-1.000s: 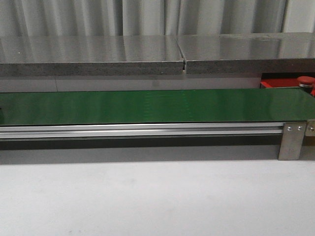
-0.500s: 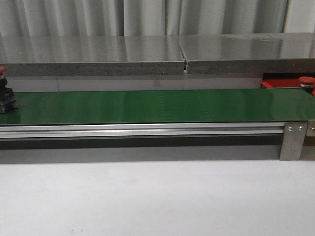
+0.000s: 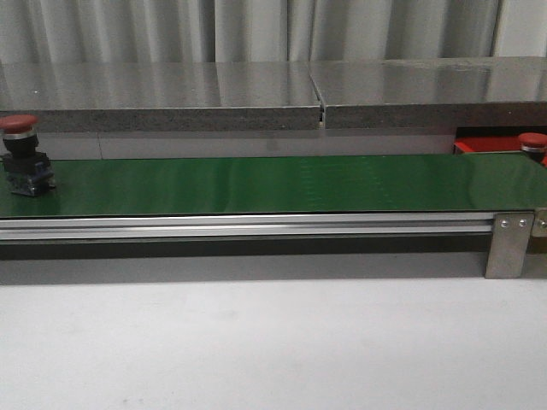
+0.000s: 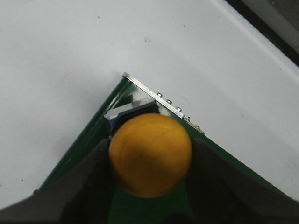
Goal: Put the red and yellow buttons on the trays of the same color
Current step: 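Grasp a yellow push button from the table with the left gripper, then set the yellow button on the belt start and open the left gripper, then move the right gripper down and grasp the red button on the belt, then carry the red button into the red tray and open the right gripper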
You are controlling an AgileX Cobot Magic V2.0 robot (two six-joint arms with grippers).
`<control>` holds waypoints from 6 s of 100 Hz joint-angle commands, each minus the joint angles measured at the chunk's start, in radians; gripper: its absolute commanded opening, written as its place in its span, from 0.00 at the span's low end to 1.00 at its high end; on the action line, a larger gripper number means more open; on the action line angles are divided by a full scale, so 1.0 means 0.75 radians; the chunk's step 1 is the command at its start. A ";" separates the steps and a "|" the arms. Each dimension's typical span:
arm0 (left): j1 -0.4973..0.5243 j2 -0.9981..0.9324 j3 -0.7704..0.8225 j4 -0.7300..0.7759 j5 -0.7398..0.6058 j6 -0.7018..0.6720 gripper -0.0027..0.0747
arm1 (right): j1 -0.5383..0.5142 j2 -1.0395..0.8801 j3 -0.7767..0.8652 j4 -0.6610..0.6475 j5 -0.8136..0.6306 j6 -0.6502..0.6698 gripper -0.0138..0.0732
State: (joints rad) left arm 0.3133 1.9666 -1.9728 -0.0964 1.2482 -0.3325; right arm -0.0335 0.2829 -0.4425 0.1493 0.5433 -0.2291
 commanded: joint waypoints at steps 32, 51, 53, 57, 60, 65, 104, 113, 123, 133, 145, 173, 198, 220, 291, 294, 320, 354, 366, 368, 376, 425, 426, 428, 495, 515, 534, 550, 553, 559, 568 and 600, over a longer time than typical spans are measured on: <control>-0.033 -0.235 0.232 -0.013 -0.110 0.033 0.32 | 0.002 0.011 -0.034 0.011 -0.099 -0.010 0.08; -0.038 -0.237 0.323 -0.017 -0.187 0.048 0.32 | 0.002 0.011 -0.034 0.011 -0.099 -0.010 0.08; -0.038 -0.237 0.338 -0.017 -0.195 0.058 0.32 | 0.002 0.011 -0.034 0.011 -0.099 -0.010 0.08; -0.040 -0.237 0.365 -0.017 -0.226 0.073 0.32 | 0.002 0.011 -0.034 0.011 -0.099 -0.010 0.08; -0.040 -0.237 0.390 -0.017 -0.244 0.076 0.32 | 0.002 0.011 -0.034 0.011 -0.099 -0.010 0.08; -0.040 -0.237 0.422 -0.017 -0.284 0.076 0.32 | 0.002 0.011 -0.034 0.011 -0.099 -0.010 0.08; -0.040 -0.237 0.521 0.003 -0.363 0.086 0.61 | 0.002 0.011 -0.034 0.011 -0.099 -0.010 0.08; -0.040 -0.237 0.521 0.003 -0.354 0.086 0.76 | 0.002 0.011 -0.034 0.011 -0.099 -0.010 0.08; -0.040 -0.240 0.521 0.003 -0.362 0.086 0.77 | 0.002 0.011 -0.034 0.011 -0.099 -0.010 0.08; -0.044 -0.262 0.519 0.003 -0.371 0.086 0.77 | 0.002 0.011 -0.034 0.011 -0.099 -0.010 0.08; -0.053 -0.321 0.519 0.003 -0.414 0.138 0.77 | 0.002 0.011 -0.034 0.011 -0.099 -0.010 0.08; -0.162 -0.498 0.575 -0.013 -0.505 0.405 0.18 | 0.002 0.011 -0.034 0.011 -0.099 -0.010 0.08; -0.282 -0.682 0.749 -0.068 -0.651 0.573 0.01 | 0.002 0.011 -0.034 0.011 -0.099 -0.010 0.08; -0.349 -0.845 0.965 -0.195 -0.751 0.705 0.01 | 0.002 0.011 -0.034 0.011 -0.099 -0.010 0.08; -0.532 -1.431 1.540 -0.236 -0.925 0.732 0.01 | 0.002 0.011 -0.034 0.011 -0.102 -0.010 0.08; -0.536 -1.464 1.564 -0.239 -0.935 0.732 0.01 | 0.002 0.011 -0.034 0.011 -0.102 -0.010 0.08; -0.540 -1.774 1.749 -0.243 -0.956 0.732 0.01 | 0.002 0.011 -0.034 0.011 -0.083 -0.010 0.08; -0.540 -1.955 1.847 -0.245 -0.956 0.732 0.01 | 0.004 0.104 -0.084 0.011 -0.053 -0.010 0.08; -0.540 -1.955 1.847 -0.236 -0.956 0.732 0.01 | 0.051 0.186 -0.141 0.011 -0.056 -0.010 0.08; -0.540 -1.955 1.847 -0.236 -0.956 0.732 0.01 | 0.065 0.203 -0.149 0.011 -0.057 -0.010 0.08; -0.540 -1.955 1.847 -0.236 -0.949 0.732 0.01 | 0.122 0.275 -0.204 0.011 -0.061 -0.010 0.08; -0.540 -1.955 1.847 -0.236 -0.949 0.732 0.01 | 0.350 0.942 -0.725 0.011 0.054 -0.010 0.51; -0.540 -1.955 1.847 -0.236 -0.949 0.732 0.01 | 0.358 0.961 -0.734 0.011 0.056 -0.010 0.54; -0.540 -1.955 1.847 -0.236 -0.949 0.732 0.01 | 0.366 0.981 -0.759 0.011 0.059 -0.010 0.60; -0.540 -1.952 1.847 -0.236 -0.949 0.732 0.01 | 0.507 1.936 -1.707 0.078 0.809 -0.317 0.86; -0.540 -1.952 1.847 -0.236 -0.949 0.732 0.01 | 0.507 2.107 -1.791 0.100 0.797 -0.402 0.86; -0.540 -1.952 1.847 -0.236 -0.949 0.732 0.01 | 0.507 2.190 -1.793 0.118 0.672 -0.436 0.86; -0.540 -1.952 1.847 -0.236 -0.949 0.732 0.01 | 0.507 2.201 -1.793 0.118 0.586 -0.436 0.82; -0.540 -1.952 1.847 -0.236 -0.949 0.732 0.01 | 0.507 2.201 -1.793 0.118 0.579 -0.436 0.78; -0.540 -1.952 1.847 -0.236 -0.949 0.732 0.01 | 0.507 2.201 -1.793 0.118 0.579 -0.436 0.65; -0.540 -1.952 1.847 -0.236 -0.949 0.732 0.01 | 0.505 2.201 -1.793 0.118 0.600 -0.436 0.45; -0.540 -1.952 1.847 -0.236 -0.949 0.732 0.01 | 0.475 2.171 -1.793 0.121 0.593 -0.359 0.28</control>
State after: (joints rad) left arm -0.0824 0.4988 -0.5594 -0.2586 0.6046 0.2202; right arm 0.3399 1.9888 -1.7551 0.2229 1.0148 -0.5284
